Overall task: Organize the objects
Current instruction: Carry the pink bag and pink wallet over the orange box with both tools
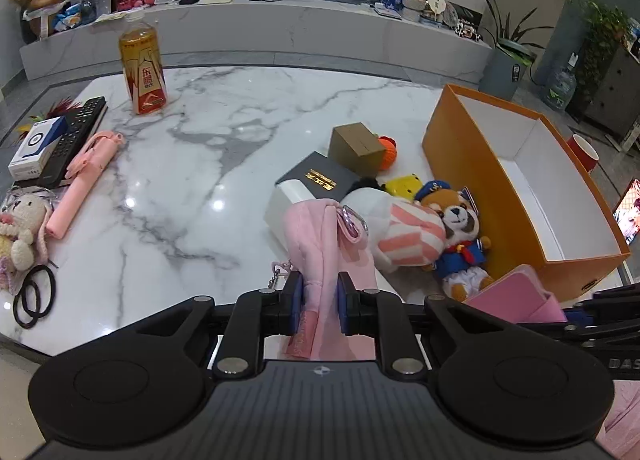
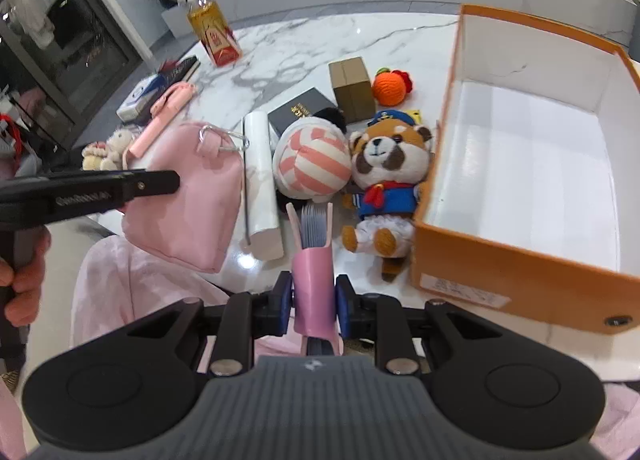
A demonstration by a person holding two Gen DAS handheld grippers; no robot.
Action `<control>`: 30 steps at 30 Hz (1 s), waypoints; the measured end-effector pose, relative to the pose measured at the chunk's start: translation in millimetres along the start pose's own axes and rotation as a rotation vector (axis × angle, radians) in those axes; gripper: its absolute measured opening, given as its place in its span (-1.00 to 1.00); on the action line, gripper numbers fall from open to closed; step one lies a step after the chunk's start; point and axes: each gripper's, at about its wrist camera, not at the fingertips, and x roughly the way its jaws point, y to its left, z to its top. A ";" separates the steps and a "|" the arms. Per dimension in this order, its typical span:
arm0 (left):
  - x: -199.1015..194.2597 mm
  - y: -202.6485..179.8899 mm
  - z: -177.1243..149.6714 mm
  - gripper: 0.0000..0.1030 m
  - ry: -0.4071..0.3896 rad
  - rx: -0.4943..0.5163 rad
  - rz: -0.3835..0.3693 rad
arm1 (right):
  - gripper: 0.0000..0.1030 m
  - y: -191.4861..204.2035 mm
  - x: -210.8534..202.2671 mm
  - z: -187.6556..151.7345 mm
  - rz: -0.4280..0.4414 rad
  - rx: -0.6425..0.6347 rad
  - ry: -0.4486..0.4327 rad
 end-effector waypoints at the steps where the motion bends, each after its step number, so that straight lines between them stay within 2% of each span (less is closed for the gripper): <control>1: -0.1 -2.6 0.6 -0.59 -0.004 0.006 0.016 | -0.54 -2.7 -4.2 -1.8 0.006 0.007 -0.008; 3: -7.5 -7.2 1.5 -0.60 -0.031 0.008 0.029 | -0.54 -8.2 -14.8 -4.7 0.021 0.024 -0.031; 7: -35.9 -29.9 14.1 -0.59 -0.121 0.030 -0.005 | -0.54 -20.4 -39.9 -5.8 0.032 0.068 -0.100; 11: -56.6 -69.9 35.5 -0.59 -0.191 0.110 -0.073 | -0.54 -38.0 -67.6 2.7 0.056 0.140 -0.198; 15: -58.0 -112.9 55.9 -0.59 -0.228 0.184 -0.139 | -0.54 -58.5 -95.1 15.2 0.075 0.217 -0.309; 20: -27.7 -160.0 73.6 -0.59 -0.209 0.260 -0.168 | -0.54 -86.5 -107.9 30.0 0.007 0.285 -0.396; 25: 16.1 -201.4 75.5 -0.59 -0.146 0.347 -0.120 | -0.54 -119.1 -92.9 40.0 -0.131 0.352 -0.397; 27: 33.3 -213.2 72.3 -0.59 -0.107 0.394 -0.102 | -0.54 -134.9 -83.9 41.1 -0.139 0.386 -0.377; 30: 55.3 -225.3 64.3 -0.59 -0.043 0.437 -0.087 | -0.54 -154.5 -70.7 37.2 -0.108 0.439 -0.334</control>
